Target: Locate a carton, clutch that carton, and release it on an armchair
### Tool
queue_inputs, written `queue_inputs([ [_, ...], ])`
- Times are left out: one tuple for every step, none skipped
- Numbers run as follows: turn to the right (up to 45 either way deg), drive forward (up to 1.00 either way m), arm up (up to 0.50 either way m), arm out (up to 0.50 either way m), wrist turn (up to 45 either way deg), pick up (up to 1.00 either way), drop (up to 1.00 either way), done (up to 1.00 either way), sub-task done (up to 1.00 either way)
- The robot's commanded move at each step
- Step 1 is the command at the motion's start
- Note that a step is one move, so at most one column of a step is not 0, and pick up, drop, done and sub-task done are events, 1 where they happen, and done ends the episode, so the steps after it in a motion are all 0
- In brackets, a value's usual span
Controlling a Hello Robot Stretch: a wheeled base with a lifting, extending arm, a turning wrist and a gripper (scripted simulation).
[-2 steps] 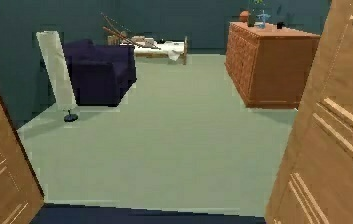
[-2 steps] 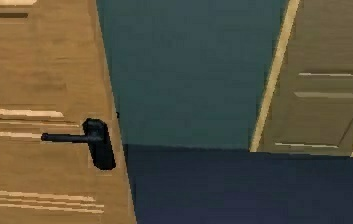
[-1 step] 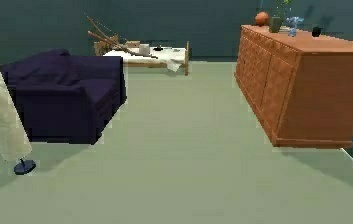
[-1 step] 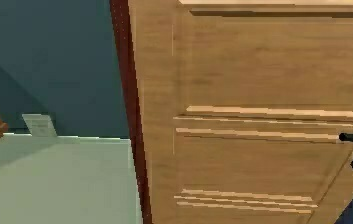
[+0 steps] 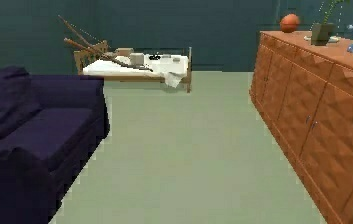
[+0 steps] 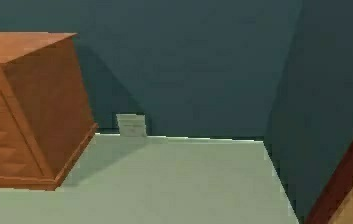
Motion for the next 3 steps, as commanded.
queue_inputs([
  [0.0,1.00,0.00,0.00,0.0,0.00,0.00,0.00,0.00],
  [3.0,0.00,0.00,0.00,0.0,0.00,0.00,0.00,0.00],
  [0.0,1.00,0.00,0.00,0.0,0.00,0.00,0.00,0.00],
])
